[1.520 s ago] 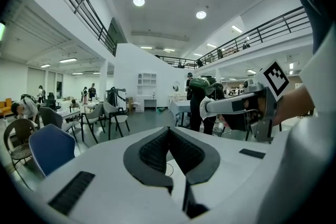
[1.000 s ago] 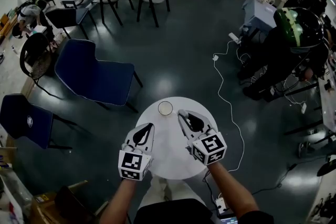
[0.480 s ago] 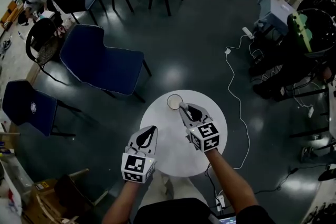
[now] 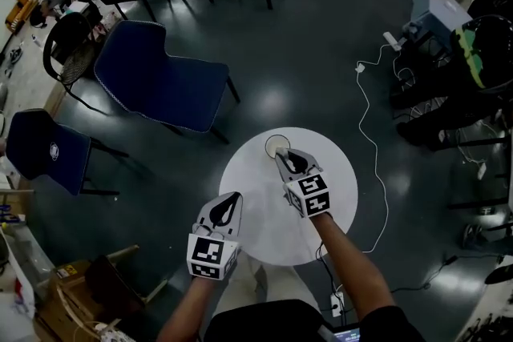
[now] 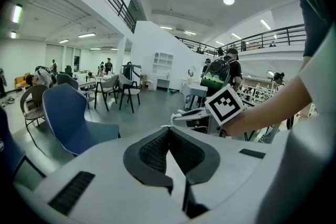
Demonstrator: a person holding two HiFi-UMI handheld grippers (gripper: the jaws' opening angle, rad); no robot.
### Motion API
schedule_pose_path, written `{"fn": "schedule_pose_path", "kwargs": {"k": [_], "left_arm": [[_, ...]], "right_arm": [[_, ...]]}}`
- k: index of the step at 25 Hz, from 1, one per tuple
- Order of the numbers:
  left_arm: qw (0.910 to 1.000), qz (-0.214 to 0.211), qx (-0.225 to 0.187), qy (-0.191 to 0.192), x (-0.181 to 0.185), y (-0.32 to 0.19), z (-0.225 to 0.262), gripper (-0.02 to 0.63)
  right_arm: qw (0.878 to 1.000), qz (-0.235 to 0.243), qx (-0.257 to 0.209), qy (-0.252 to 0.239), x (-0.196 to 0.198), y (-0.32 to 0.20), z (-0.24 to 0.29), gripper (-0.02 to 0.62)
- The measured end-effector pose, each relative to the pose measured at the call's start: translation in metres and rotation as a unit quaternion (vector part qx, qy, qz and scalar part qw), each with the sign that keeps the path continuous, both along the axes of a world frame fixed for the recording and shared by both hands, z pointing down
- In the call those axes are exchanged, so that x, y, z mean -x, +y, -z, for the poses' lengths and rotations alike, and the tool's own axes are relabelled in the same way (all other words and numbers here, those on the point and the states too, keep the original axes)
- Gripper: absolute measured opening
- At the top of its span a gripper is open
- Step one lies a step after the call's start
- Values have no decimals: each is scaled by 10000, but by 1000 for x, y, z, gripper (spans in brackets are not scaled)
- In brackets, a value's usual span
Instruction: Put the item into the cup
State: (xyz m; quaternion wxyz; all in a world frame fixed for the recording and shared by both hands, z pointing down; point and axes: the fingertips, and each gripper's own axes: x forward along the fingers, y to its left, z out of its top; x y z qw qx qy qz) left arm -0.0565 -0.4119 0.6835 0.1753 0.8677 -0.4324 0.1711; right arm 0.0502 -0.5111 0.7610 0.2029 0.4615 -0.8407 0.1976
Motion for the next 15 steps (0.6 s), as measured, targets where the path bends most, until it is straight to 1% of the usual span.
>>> {"fn": "schedule_pose_path", "kwargs": {"k": [9, 12, 15], "left_arm": [[9999, 45, 155, -57, 0, -4, -22, 14], [9997, 85, 218, 11, -2, -8, -26, 14], [9995, 111, 276, 61, -2, -10, -31, 14]], "right_arm": [[9992, 36, 229, 323, -3, -20, -40, 77], [9986, 125, 252, 454, -1, -26, -52, 77], [9978, 85, 359, 555, 0, -34, -63, 77]]}}
